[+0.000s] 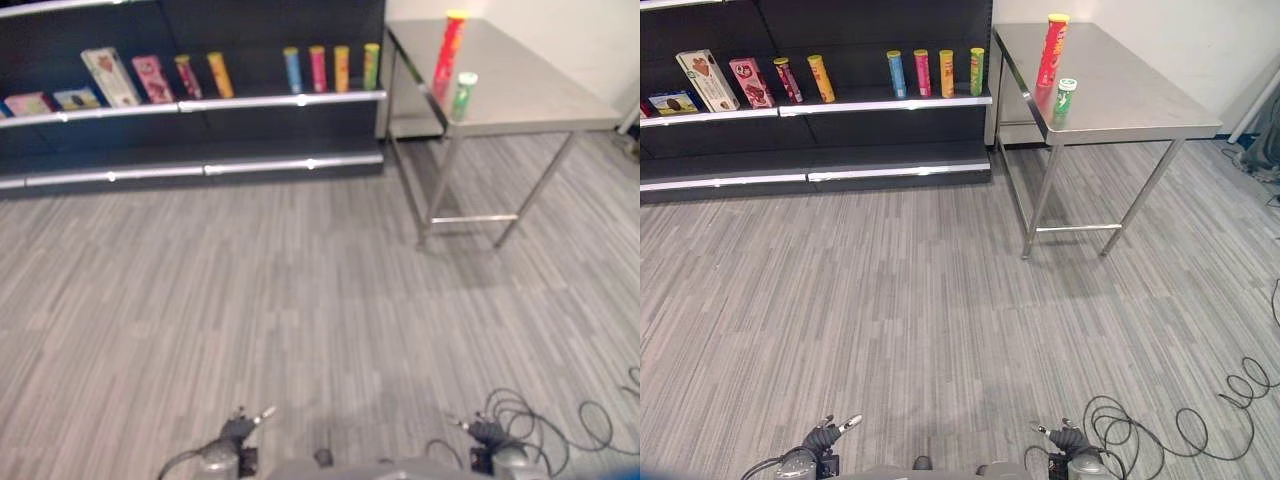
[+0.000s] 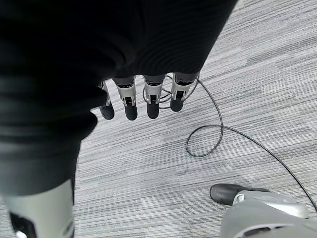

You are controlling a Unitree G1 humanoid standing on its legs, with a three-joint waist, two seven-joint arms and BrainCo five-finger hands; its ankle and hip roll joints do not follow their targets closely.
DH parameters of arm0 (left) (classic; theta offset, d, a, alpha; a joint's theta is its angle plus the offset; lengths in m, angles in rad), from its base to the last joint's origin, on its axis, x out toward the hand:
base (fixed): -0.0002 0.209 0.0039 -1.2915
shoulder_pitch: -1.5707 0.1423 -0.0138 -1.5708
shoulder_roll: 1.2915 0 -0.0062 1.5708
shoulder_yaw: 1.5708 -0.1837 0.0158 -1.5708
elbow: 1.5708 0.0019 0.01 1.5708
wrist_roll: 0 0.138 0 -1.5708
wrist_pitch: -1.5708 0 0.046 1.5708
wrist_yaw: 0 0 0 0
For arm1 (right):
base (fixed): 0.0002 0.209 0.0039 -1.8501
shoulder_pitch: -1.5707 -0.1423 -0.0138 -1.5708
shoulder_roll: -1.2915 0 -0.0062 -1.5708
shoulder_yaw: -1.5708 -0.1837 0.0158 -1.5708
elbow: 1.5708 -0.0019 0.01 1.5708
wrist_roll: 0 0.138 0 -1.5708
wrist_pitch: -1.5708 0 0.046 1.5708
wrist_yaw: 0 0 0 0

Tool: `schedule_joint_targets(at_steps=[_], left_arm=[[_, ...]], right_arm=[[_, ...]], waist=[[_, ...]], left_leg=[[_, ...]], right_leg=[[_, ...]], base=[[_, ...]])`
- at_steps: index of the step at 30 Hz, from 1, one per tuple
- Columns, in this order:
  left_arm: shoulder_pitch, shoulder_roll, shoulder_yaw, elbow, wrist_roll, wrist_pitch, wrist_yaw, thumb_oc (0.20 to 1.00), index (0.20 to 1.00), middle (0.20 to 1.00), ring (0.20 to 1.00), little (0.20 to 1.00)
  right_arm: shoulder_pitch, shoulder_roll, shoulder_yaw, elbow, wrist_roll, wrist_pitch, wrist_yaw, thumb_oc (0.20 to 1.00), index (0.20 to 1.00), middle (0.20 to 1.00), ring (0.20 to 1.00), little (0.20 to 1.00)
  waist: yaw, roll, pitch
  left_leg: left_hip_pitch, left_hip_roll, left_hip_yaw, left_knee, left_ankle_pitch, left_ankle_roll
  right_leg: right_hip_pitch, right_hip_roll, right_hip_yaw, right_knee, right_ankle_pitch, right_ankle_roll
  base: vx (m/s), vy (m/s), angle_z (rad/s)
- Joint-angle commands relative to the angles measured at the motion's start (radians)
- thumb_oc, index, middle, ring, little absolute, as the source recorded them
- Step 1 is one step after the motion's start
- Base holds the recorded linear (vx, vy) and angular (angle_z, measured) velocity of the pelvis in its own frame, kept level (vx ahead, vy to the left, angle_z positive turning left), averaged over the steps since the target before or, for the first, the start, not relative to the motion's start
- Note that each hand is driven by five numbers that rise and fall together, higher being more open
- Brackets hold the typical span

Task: Put the goods on the table back onto the shelves and tidy them up.

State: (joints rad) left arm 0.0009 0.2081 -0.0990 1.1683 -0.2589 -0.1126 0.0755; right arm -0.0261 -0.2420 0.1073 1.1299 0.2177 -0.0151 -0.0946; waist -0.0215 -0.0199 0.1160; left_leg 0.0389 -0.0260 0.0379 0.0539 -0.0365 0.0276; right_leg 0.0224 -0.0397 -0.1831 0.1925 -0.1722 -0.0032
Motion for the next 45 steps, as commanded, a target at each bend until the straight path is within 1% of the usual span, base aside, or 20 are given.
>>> schedule_joint_targets(at_steps=[1, 7, 16, 29, 42, 45], left_arm=[[-0.020, 0.015, 0.009, -0.008, 0.008, -0.027, 0.007, 1.000, 1.000, 1.000, 1.000, 1.000], [-0.023, 0.015, 0.003, 0.016, 0.039, -0.022, 0.019, 1.000, 1.000, 1.000, 1.000, 1.000], [-0.016, 0.016, 0.006, 0.004, 0.023, -0.024, 0.013, 1.000, 1.000, 1.000, 1.000, 1.000], [-0.022, 0.020, -0.011, -0.001, 0.048, -0.025, 0.010, 1.000, 1.000, 1.000, 1.000, 1.000], [-0.035, 0.030, -0.029, -0.015, 0.075, -0.023, 0.015, 1.000, 1.000, 1.000, 1.000, 1.000], [-0.039, 0.034, -0.034, -0.014, 0.084, -0.022, 0.017, 1.000, 1.000, 1.000, 1.000, 1.000]], right_arm=[[-0.031, -0.014, 0.017, 0.002, 0.008, -0.032, -0.003, 1.000, 1.000, 1.000, 1.000, 1.000], [-0.033, -0.012, 0.022, 0.009, 0.001, -0.032, -0.005, 1.000, 1.000, 1.000, 1.000, 1.000], [-0.029, -0.014, 0.021, 0.010, -0.002, -0.032, -0.010, 1.000, 1.000, 1.000, 1.000, 1.000], [-0.029, -0.016, 0.026, 0.006, -0.006, -0.031, -0.007, 1.000, 1.000, 1.000, 1.000, 1.000], [-0.038, -0.020, 0.038, 0.007, -0.014, -0.022, 0.004, 1.000, 1.000, 1.000, 1.000, 1.000], [-0.046, -0.022, 0.040, 0.023, -0.021, -0.017, 0.005, 1.000, 1.000, 1.000, 1.000, 1.000]], waist=[[-0.021, -0.030, 0.004], [-0.021, -0.030, 0.005], [-0.020, -0.029, 0.007], [-0.026, -0.028, 0.011], [-0.024, -0.036, 0.026], [-0.018, -0.040, 0.031]], left_leg=[[0.024, 0.096, -0.045, 0.051, -0.131, -0.119], [0.023, 0.096, -0.045, 0.054, -0.133, -0.118], [0.022, 0.094, -0.048, 0.051, -0.132, -0.117], [0.012, 0.088, -0.039, 0.054, -0.136, -0.111], [-0.033, 0.072, -0.041, 0.076, -0.137, -0.105], [-0.065, 0.061, -0.047, 0.104, -0.149, -0.095]], right_leg=[[0.097, -0.123, 0.003, -0.143, 0.023, 0.150], [0.095, -0.125, 0.003, -0.141, 0.022, 0.149], [0.092, -0.127, 0.002, -0.139, 0.023, 0.152], [0.073, -0.130, 0.014, -0.137, 0.033, 0.155], [0.037, -0.143, 0.022, -0.131, 0.043, 0.164], [0.015, -0.154, 0.032, -0.123, 0.050, 0.172]], base=[[0.00, 0.000, 0.00], [0.00, 0.000, 0.00], [0.00, 0.000, 0.00], [0.00, 0.000, 0.00], [0.00, 0.016, -0.03], [0.01, 0.053, -0.04]])
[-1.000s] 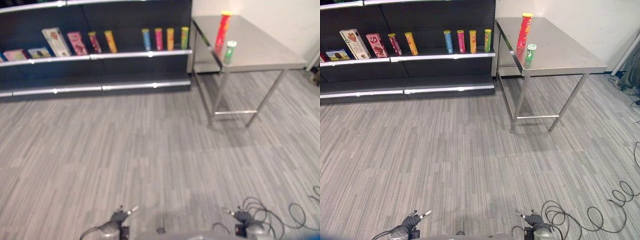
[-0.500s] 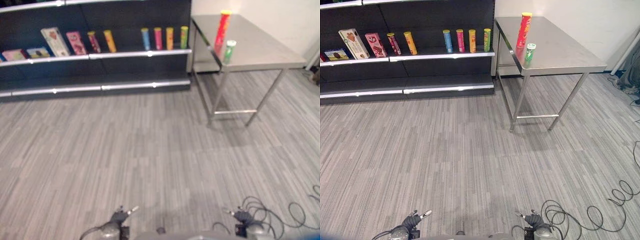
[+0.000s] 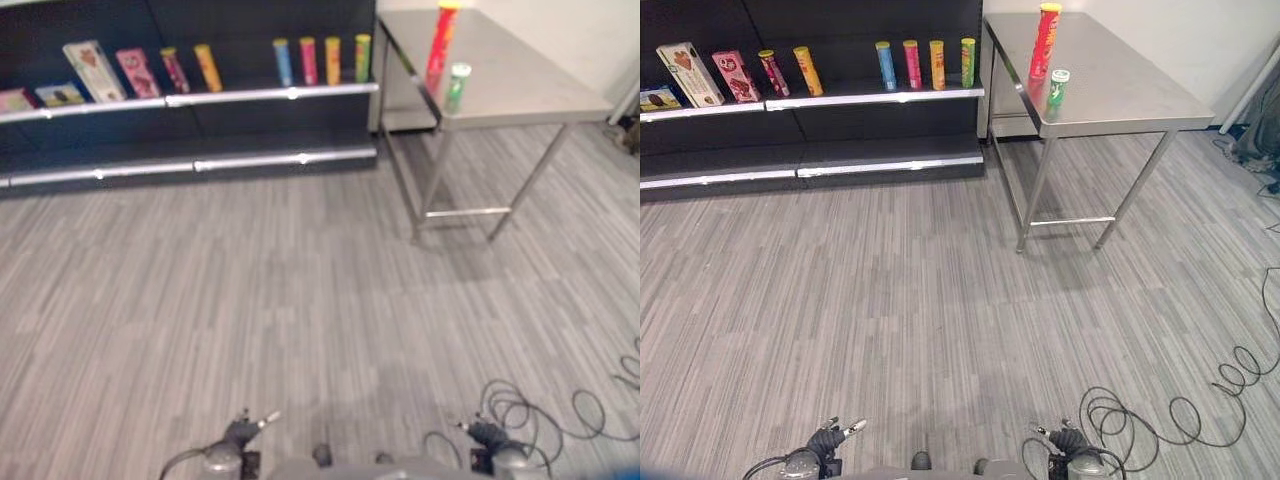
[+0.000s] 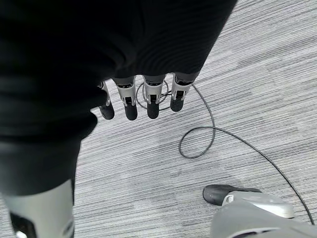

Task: Put the goods on the table back onto the shelves and tidy them up.

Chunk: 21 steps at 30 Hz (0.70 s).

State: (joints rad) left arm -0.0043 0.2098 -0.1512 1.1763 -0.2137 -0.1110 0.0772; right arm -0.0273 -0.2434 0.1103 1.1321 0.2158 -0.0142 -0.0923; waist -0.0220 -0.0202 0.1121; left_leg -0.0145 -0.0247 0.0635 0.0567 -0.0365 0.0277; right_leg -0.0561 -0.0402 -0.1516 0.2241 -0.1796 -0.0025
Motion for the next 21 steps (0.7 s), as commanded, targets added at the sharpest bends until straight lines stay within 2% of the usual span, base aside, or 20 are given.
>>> schedule_joint_targets(at_steps=[1, 5, 7, 9, 10, 11, 12, 14, 15, 17, 18, 19, 21], left_arm=[[-0.034, 0.033, 0.018, -0.022, 0.039, -0.023, 0.015, 1.000, 1.000, 1.000, 1.000, 1.000], [-0.031, 0.034, 0.020, -0.021, 0.038, -0.022, 0.015, 1.000, 1.000, 1.000, 1.000, 1.000], [-0.029, 0.036, 0.023, -0.019, 0.040, -0.023, 0.013, 1.000, 1.000, 1.000, 1.000, 1.000], [-0.023, 0.041, 0.035, -0.025, 0.035, -0.021, 0.012, 1.000, 1.000, 1.000, 1.000, 1.000], [-0.019, 0.044, 0.039, -0.032, 0.031, -0.020, 0.012, 1.000, 1.000, 1.000, 1.000, 1.000], [-0.016, 0.047, 0.044, -0.035, 0.028, -0.018, 0.011, 1.000, 1.000, 1.000, 1.000, 1.000], [-0.016, 0.051, 0.046, -0.043, 0.021, -0.018, 0.011, 1.000, 1.000, 1.000, 1.000, 1.000], [-0.014, 0.053, 0.049, -0.046, 0.017, -0.018, 0.011, 1.000, 1.000, 1.000, 1.000, 1.000], [-0.012, 0.058, 0.059, -0.057, 0.004, -0.020, 0.014, 1.000, 1.000, 1.000, 1.000, 1.000], [-0.012, 0.064, 0.064, -0.065, -0.003, -0.022, 0.018, 1.000, 1.000, 1.000, 1.000, 1.000], [-0.012, 0.064, 0.064, -0.065, -0.003, -0.022, 0.018, 1.000, 1.000, 1.000, 1.000, 1.000], [-0.012, 0.071, 0.064, -0.069, -0.005, -0.023, 0.018, 1.000, 1.000, 1.000, 1.000, 1.000], [-0.013, 0.070, 0.067, -0.062, -0.006, -0.022, 0.019, 1.000, 1.000, 1.000, 1.000, 1.000]], right_arm=[[-0.044, -0.020, 0.037, 0.021, -0.019, -0.018, 0.003, 1.000, 1.000, 1.000, 1.000, 1.000], [-0.051, -0.020, 0.041, 0.002, -0.021, -0.018, 0.005, 1.000, 1.000, 1.000, 1.000, 1.000], [-0.056, -0.022, 0.038, -0.007, -0.025, -0.018, 0.008, 1.000, 1.000, 1.000, 1.000, 1.000], [-0.054, -0.027, 0.031, -0.027, -0.030, -0.016, 0.012, 1.000, 1.000, 1.000, 1.000, 1.000], [-0.054, -0.031, 0.024, -0.036, -0.030, -0.015, 0.011, 1.000, 1.000, 1.000, 1.000, 1.000], [-0.052, -0.034, 0.019, -0.049, -0.027, -0.016, 0.008, 1.000, 1.000, 1.000, 1.000, 1.000], [-0.047, -0.037, 0.013, -0.061, -0.021, -0.019, 0.004, 1.000, 1.000, 1.000, 1.000, 1.000], [-0.044, -0.035, 0.010, -0.068, -0.016, -0.020, 0.001, 1.000, 1.000, 1.000, 1.000, 1.000], [-0.035, -0.036, -0.002, -0.083, -0.005, -0.024, -0.002, 1.000, 1.000, 1.000, 1.000, 1.000], [-0.035, -0.040, -0.008, -0.085, -0.004, -0.023, -0.003, 1.000, 1.000, 1.000, 1.000, 1.000], [-0.035, -0.040, -0.008, -0.085, -0.004, -0.023, -0.003, 1.000, 1.000, 1.000, 1.000, 1.000], [-0.039, -0.046, -0.008, -0.086, -0.005, -0.021, -0.002, 1.000, 1.000, 1.000, 1.000, 1.000], [-0.041, -0.050, -0.004, -0.086, 0.000, -0.023, -0.003, 1.000, 1.000, 1.000, 1.000, 1.000]], waist=[[-0.018, -0.040, 0.035], [-0.010, -0.043, 0.042], [-0.002, -0.041, 0.049], [0.006, -0.038, 0.066], [0.006, -0.037, 0.077], [0.002, -0.034, 0.089], [-0.001, -0.029, 0.100], [-0.003, -0.024, 0.109], [-0.004, -0.015, 0.124], [-0.007, -0.014, 0.128], [-0.007, -0.013, 0.129], [-0.016, -0.019, 0.138], [-0.037, -0.030, 0.142]], left_leg=[[-0.012, 0.060, -0.072, 0.102, -0.149, -0.095], [-0.025, 0.040, -0.073, 0.124, -0.168, -0.075], [-0.022, 0.025, -0.074, 0.131, -0.184, -0.056], [-0.004, -0.007, -0.076, 0.146, -0.210, -0.020], [0.007, -0.024, -0.081, 0.150, -0.218, -0.002], [0.019, -0.034, -0.086, 0.153, -0.221, 0.010], [0.028, -0.038, -0.095, 0.158, -0.225, 0.018], [0.037, -0.036, -0.102, 0.159, -0.228, 0.022], [0.059, -0.023, -0.115, 0.156, -0.240, 0.022], [0.086, -0.008, -0.122, 0.135, -0.251, 0.011], [0.088, -0.006, -0.122, 0.135, -0.252, 0.010], [0.127, 0.011, -0.136, 0.120, -0.270, -0.008], [0.166, 0.027, -0.150, 0.111, -0.286, -0.030]], right_leg=[[0.094, -0.154, 0.000, -0.154, 0.058, 0.171], [0.080, -0.174, 0.007, -0.126, 0.063, 0.186], [0.061, -0.194, 0.012, -0.072, 0.064, 0.200], [0.007, -0.240, 0.023, 0.075, 0.142, 0.220], [-0.016, -0.259, 0.036, 0.140, 0.209, 0.224], [-0.035, -0.269, 0.045, 0.204, 0.249, 0.218], [-0.049, -0.273, 0.051, 0.257, 0.265, 0.205], [-0.068, -0.274, 0.057, 0.307, 0.266, 0.192], [-0.109, -0.280, 0.050, 0.362, 0.249, 0.173], [-0.149, -0.276, 0.018, 0.326, 0.202, 0.164], [-0.147, -0.274, 0.017, 0.327, 0.200, 0.162], [-0.187, -0.241, -0.019, 0.213, 0.149, 0.169], [-0.231, -0.197, -0.034, 0.056, 0.162, 0.197]], base=[[0.05, 0.092, -0.05], [0.06, 0.090, -0.08], [0.09, 0.150, -0.12], [0.13, 0.216, -0.05], [0.13, 0.178, -0.03], [0.14, 0.164, 0.05], [0.14, 0.131, 0.16], [0.12, 0.064, 0.19], [0.19, 0.014, 0.16], [0.21, -0.022, 0.14], [0.26, -0.119, 0.07], [0.29, -0.154, -0.03], [0.31, -0.168, -0.10]])
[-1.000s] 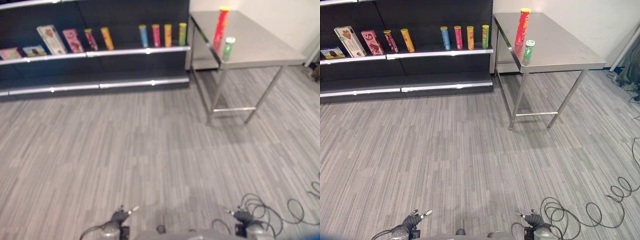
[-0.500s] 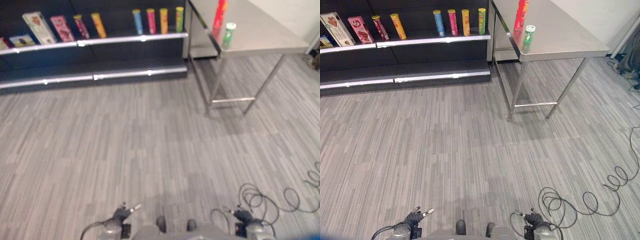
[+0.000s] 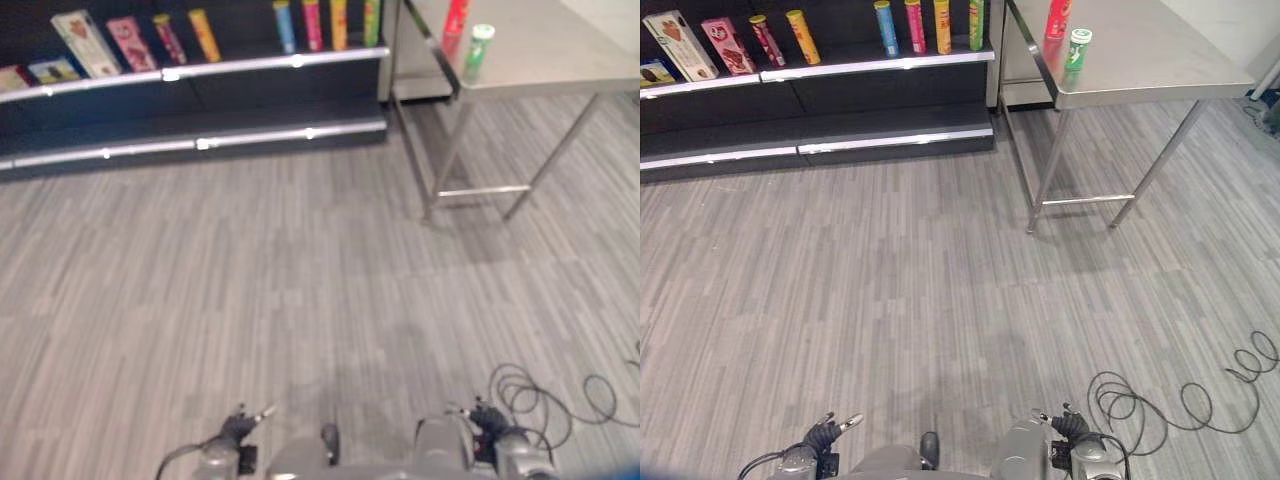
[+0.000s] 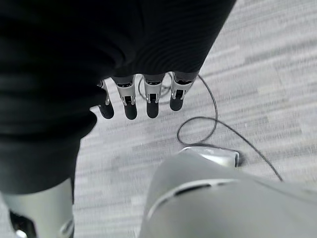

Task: Put the goods on the table back onto the shelves and tidy them up.

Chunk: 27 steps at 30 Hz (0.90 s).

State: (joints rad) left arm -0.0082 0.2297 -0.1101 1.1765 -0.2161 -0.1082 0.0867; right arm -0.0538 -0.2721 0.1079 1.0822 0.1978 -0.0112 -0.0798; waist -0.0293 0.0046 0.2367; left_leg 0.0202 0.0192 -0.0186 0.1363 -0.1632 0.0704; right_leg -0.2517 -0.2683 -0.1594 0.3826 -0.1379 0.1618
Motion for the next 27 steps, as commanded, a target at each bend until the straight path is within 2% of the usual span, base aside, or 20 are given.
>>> schedule_joint_targets(at_steps=[1, 2, 4, 6, 7, 8, 9, 10, 11, 12, 13, 14, 15, 17, 18, 21, 24, 25, 26, 27], left_arm=[[-0.009, 0.050, 0.026, -0.062, -0.004, -0.025, 0.010, 1.000, 1.000, 1.000, 1.000, 1.000], [-0.008, 0.044, 0.028, -0.062, -0.008, -0.027, 0.014, 1.000, 1.000, 1.000, 1.000, 1.000], [-0.013, 0.038, 0.025, -0.058, -0.006, -0.029, 0.014, 1.000, 1.000, 1.000, 1.000, 1.000], [-0.014, 0.037, 0.023, -0.055, -0.006, -0.030, 0.013, 1.000, 1.000, 1.000, 1.000, 1.000], [-0.012, 0.037, 0.021, -0.048, -0.002, -0.032, 0.009, 1.000, 1.000, 1.000, 1.000, 1.000], [-0.012, 0.037, 0.021, -0.048, -0.002, -0.032, 0.009, 1.000, 1.000, 1.000, 1.000, 1.000], [-0.016, 0.036, 0.021, -0.044, -0.004, -0.029, 0.012, 1.000, 1.000, 1.000, 1.000, 1.000], [-0.016, 0.033, 0.017, -0.051, -0.013, -0.028, 0.006, 1.000, 1.000, 1.000, 1.000, 1.000], [-0.016, 0.034, 0.017, -0.051, -0.013, -0.028, 0.006, 1.000, 1.000, 1.000, 1.000, 1.000], [-0.013, 0.033, 0.015, -0.059, -0.018, -0.028, 0.003, 1.000, 1.000, 1.000, 1.000, 1.000], [-0.008, 0.036, 0.019, -0.082, -0.034, -0.021, -0.003, 1.000, 1.000, 1.000, 1.000, 1.000], [-0.008, 0.036, 0.019, -0.082, -0.034, -0.021, -0.003, 1.000, 1.000, 1.000, 1.000, 1.000], [-0.006, 0.039, 0.027, -0.094, -0.043, -0.018, -0.001, 1.000, 1.000, 1.000, 1.000, 1.000], [-0.008, 0.035, 0.026, -0.096, -0.049, -0.017, -0.001, 1.000, 1.000, 1.000, 1.000, 1.000], [-0.008, 0.026, 0.019, -0.098, -0.052, -0.017, -0.001, 1.000, 1.000, 1.000, 1.000, 1.000], [-0.001, 0.016, 0.015, -0.087, -0.053, -0.021, 0.003, 1.000, 1.000, 1.000, 1.000, 1.000], [0.003, 0.012, 0.012, -0.086, -0.049, -0.022, 0.004, 1.000, 1.000, 1.000, 1.000, 1.000], [0.003, 0.012, 0.013, -0.085, -0.051, -0.024, 0.006, 1.000, 1.000, 1.000, 1.000, 1.000], [0.006, 0.015, 0.015, -0.081, -0.052, -0.025, 0.010, 1.000, 1.000, 1.000, 1.000, 1.000], [0.006, 0.015, 0.015, -0.081, -0.052, -0.025, 0.010, 1.000, 1.000, 1.000, 1.000, 1.000]], right_arm=[[-0.015, -0.022, -0.001, -0.036, 0.018, -0.026, -0.015, 1.000, 1.000, 1.000, 1.000, 1.000], [-0.012, -0.024, 0.000, -0.032, 0.017, -0.026, -0.018, 1.000, 1.000, 1.000, 1.000, 1.000], [-0.005, -0.028, 0.001, -0.030, 0.015, -0.026, -0.020, 1.000, 1.000, 1.000, 1.000, 1.000], [-0.002, -0.029, 0.001, -0.028, 0.015, -0.026, -0.019, 1.000, 1.000, 1.000, 1.000, 1.000], [0.012, -0.034, -0.003, -0.024, 0.018, -0.030, -0.017, 1.000, 1.000, 1.000, 1.000, 1.000], [0.012, -0.033, -0.003, -0.024, 0.018, -0.030, -0.017, 1.000, 1.000, 1.000, 1.000, 1.000], [0.012, -0.035, -0.004, -0.025, 0.020, -0.032, -0.019, 1.000, 1.000, 1.000, 1.000, 1.000], [0.017, -0.036, -0.008, -0.019, 0.037, -0.038, -0.022, 1.000, 1.000, 1.000, 1.000, 1.000], [0.017, -0.036, -0.008, -0.019, 0.037, -0.038, -0.022, 1.000, 1.000, 1.000, 1.000, 1.000], [0.014, -0.038, -0.007, -0.020, 0.048, -0.045, -0.020, 1.000, 1.000, 1.000, 1.000, 1.000], [0.007, -0.042, 0.004, -0.031, 0.056, -0.049, -0.023, 1.000, 1.000, 1.000, 1.000, 1.000], [0.007, -0.042, 0.004, -0.031, 0.056, -0.049, -0.023, 1.000, 1.000, 1.000, 1.000, 1.000], [-0.005, -0.043, 0.016, -0.028, 0.057, -0.045, -0.028, 1.000, 1.000, 1.000, 1.000, 1.000], [-0.017, -0.044, 0.021, -0.027, 0.063, -0.043, -0.027, 1.000, 1.000, 1.000, 1.000, 1.000], [-0.031, -0.048, 0.026, -0.039, 0.072, -0.041, -0.025, 1.000, 1.000, 1.000, 1.000, 1.000], [-0.040, -0.046, 0.032, -0.047, 0.066, -0.040, -0.021, 1.000, 1.000, 1.000, 1.000, 1.000], [-0.039, -0.042, 0.036, -0.042, 0.054, -0.038, -0.021, 1.000, 1.000, 1.000, 1.000, 1.000], [-0.037, -0.040, 0.037, -0.041, 0.046, -0.039, -0.021, 1.000, 1.000, 1.000, 1.000, 1.000], [-0.033, -0.035, 0.037, -0.036, 0.031, -0.038, -0.022, 1.000, 1.000, 1.000, 1.000, 1.000], [-0.033, -0.035, 0.037, -0.036, 0.031, -0.038, -0.022, 1.000, 1.000, 1.000, 1.000, 1.000]], waist=[[-0.029, -0.050, 0.019], [-0.044, -0.056, 0.019], [-0.059, -0.047, 0.017], [-0.062, -0.046, 0.015], [-0.061, -0.036, 0.000], [-0.064, -0.041, -0.002], [-0.073, -0.028, -0.015], [-0.070, -0.015, -0.020], [-0.073, -0.019, -0.022], [-0.074, -0.023, -0.024], [-0.065, -0.036, -0.017], [-0.066, -0.037, -0.018], [-0.046, -0.051, 0.004], [-0.039, -0.060, 0.014], [-0.022, -0.067, 0.030], [0.008, -0.063, 0.037], [0.029, -0.057, 0.030], [0.041, -0.050, 0.026], [0.064, -0.034, 0.017], [0.064, -0.034, 0.018]], left_leg=[[0.135, -0.010, -0.067, 0.031, -0.163, -0.074], [0.165, 0.002, -0.080, 0.029, -0.165, -0.091], [0.199, 0.023, -0.104, 0.029, -0.165, -0.110], [0.211, 0.028, -0.119, 0.037, -0.163, -0.118], [0.223, 0.056, -0.138, 0.065, -0.130, -0.141], [0.220, 0.051, -0.142, 0.063, -0.125, -0.140], [0.227, 0.075, -0.148, 0.089, -0.070, -0.162], [0.189, 0.097, -0.155, 0.213, 0.050, -0.191], [0.186, 0.092, -0.159, 0.212, 0.054, -0.190], [0.141, 0.097, -0.146, 0.314, 0.122, -0.198], [0.059, 0.115, -0.090, 0.496, 0.198, -0.189], [0.058, 0.114, -0.090, 0.495, 0.199, -0.189], [0.001, 0.170, -0.007, 0.646, 0.209, -0.161], [-0.040, 0.171, 0.011, 0.686, 0.190, -0.146], [-0.123, 0.155, 0.031, 0.696, 0.130, -0.136], [-0.209, 0.155, 0.058, 0.499, 0.093, -0.159], [-0.264, 0.137, 0.048, 0.273, 0.105, -0.175], [-0.282, 0.121, 0.025, 0.163, 0.139, -0.185], [-0.298, 0.095, -0.049, 0.011, 0.219, -0.213], [-0.297, 0.095, -0.049, 0.010, 0.219, -0.213]], right_leg=[[-0.029, 0.037, -0.030, -0.107, 0.121, 0.032], [-0.066, 0.070, -0.043, -0.216, 0.142, 0.050], [-0.088, 0.110, -0.056, -0.270, 0.161, 0.055], [-0.093, 0.115, -0.055, -0.256, 0.165, 0.050], [-0.063, 0.128, -0.064, -0.245, 0.160, 0.017], [-0.065, 0.122, -0.064, -0.247, 0.163, 0.018], [-0.068, 0.140, -0.058, -0.221, 0.151, 0.001], [-0.016, 0.158, -0.066, -0.223, 0.126, -0.032], [-0.017, 0.153, -0.068, -0.225, 0.128, -0.032], [0.023, 0.165, -0.073, -0.240, 0.112, -0.052], [0.096, 0.188, -0.081, -0.269, 0.068, -0.099], [0.095, 0.187, -0.082, -0.269, 0.068, -0.099], [0.170, 0.213, -0.076, -0.289, 0.035, -0.132], [0.197, 0.212, -0.070, -0.299, 0.023, -0.137], [0.256, 0.206, -0.048, -0.312, -0.003, -0.134], [0.327, 0.192, -0.035, -0.324, -0.049, -0.111], [0.366, 0.177, -0.030, -0.325, -0.078, -0.094], [0.394, 0.179, -0.025, -0.331, -0.089, -0.085], [0.443, 0.185, -0.006, -0.332, -0.114, -0.075], [0.444, 0.185, -0.006, -0.332, -0.114, -0.075]], base=[[0.37, -0.161, -0.01], [0.27, -0.100, 0.07], [0.51, -0.170, 0.47], [0.47, -0.176, 0.61], [0.34, -0.157, 0.06], [0.51, -0.214, 0.09], [0.46, -0.163, 0.41], [0.46, -0.163, 0.53], [0.44, -0.181, 0.32], [0.41, -0.250, 0.15], [0.41, -0.250, 0.16], [0.54, -0.365, 0.17], [0.39, -0.241, -0.09], [0.38, -0.158, -0.27], [0.37, -0.012, -0.13], [0.43, 0.076, -0.01], [0.29, 0.118, -0.09], [0.64, 0.290, -0.23], [0.49, 0.221, -0.31], [0.50, 0.246, -0.44]])
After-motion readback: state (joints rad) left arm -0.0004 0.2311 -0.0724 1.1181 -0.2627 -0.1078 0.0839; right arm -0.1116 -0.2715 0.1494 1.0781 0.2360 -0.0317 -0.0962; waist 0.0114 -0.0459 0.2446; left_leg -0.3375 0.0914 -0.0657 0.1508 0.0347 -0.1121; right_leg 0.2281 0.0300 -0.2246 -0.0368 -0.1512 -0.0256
